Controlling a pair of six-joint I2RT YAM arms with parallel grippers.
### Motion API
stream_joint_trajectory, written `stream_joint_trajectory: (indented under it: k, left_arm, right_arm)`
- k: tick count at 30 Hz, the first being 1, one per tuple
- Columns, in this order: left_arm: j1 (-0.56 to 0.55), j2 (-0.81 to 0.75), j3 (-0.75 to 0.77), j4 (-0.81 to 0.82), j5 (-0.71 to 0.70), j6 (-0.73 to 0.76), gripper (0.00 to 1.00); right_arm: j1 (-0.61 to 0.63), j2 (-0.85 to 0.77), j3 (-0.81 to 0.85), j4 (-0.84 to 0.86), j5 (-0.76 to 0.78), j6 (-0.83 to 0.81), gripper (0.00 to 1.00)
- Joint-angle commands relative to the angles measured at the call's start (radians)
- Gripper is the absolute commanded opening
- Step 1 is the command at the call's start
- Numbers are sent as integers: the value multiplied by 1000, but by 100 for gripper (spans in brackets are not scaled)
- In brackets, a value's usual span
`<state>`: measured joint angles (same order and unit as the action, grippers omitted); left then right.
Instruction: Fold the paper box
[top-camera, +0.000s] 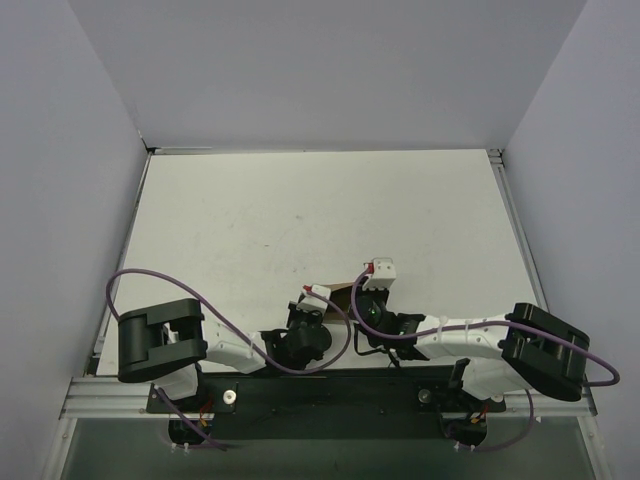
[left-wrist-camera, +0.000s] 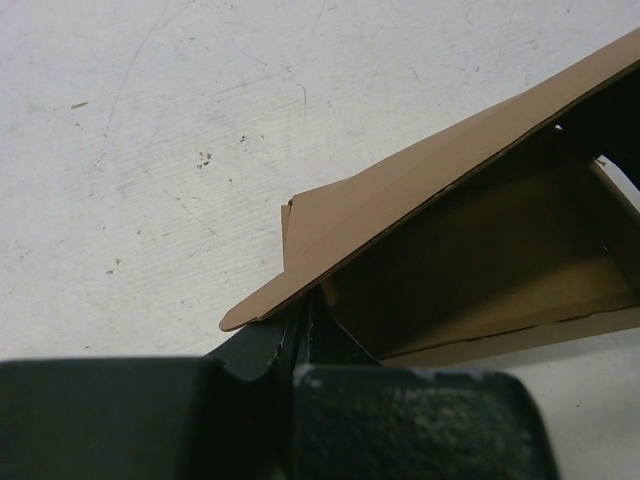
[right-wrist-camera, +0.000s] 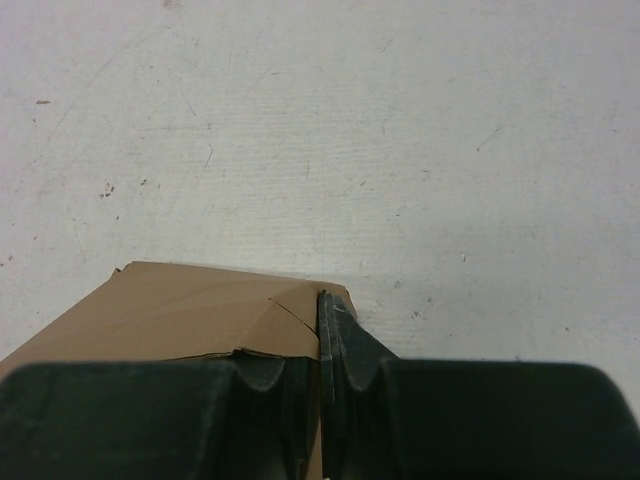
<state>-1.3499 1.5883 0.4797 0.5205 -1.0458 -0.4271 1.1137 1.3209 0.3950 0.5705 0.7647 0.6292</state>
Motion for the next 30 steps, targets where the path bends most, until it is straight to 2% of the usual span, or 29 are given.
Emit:
stream_joint_trajectory:
  k: [1, 12, 18, 19, 20, 23, 24, 26, 27, 30]
  left_arm:
    - [-29, 51, 0, -28, 211, -7, 0]
    - [-34, 52, 17, -27, 216, 7, 0]
    - [-3, -95, 88, -187, 202, -12, 1]
    - [11, -118, 98, -242, 216, -13, 4]
    - [27, -140, 108, -270, 243, -18, 16]
    - [96, -229, 140, -376, 351, -29, 37]
    - [128, -275, 146, -396, 398, -30, 51]
    - [155, -330, 160, -450, 449, -19, 63]
    - [167, -387, 165, -465, 475, -19, 73]
    - [236, -502, 177, -560, 622, -10, 82]
  right_arm:
    - [26, -55, 67, 94, -12, 119, 0]
    - [23, -69, 64, 81, -5, 156, 0]
    - [40, -58, 56, 8, 30, 90, 0]
    - [52, -66, 53, -4, 41, 64, 0]
    - [60, -74, 50, -38, 57, 52, 0]
    - [101, -123, 39, -78, 105, -32, 0]
    - [109, -143, 33, -77, 108, -66, 0]
    - [130, -158, 33, -87, 113, -141, 0]
    - [138, -173, 34, -98, 122, -155, 0]
    - [147, -193, 31, -93, 125, -215, 0]
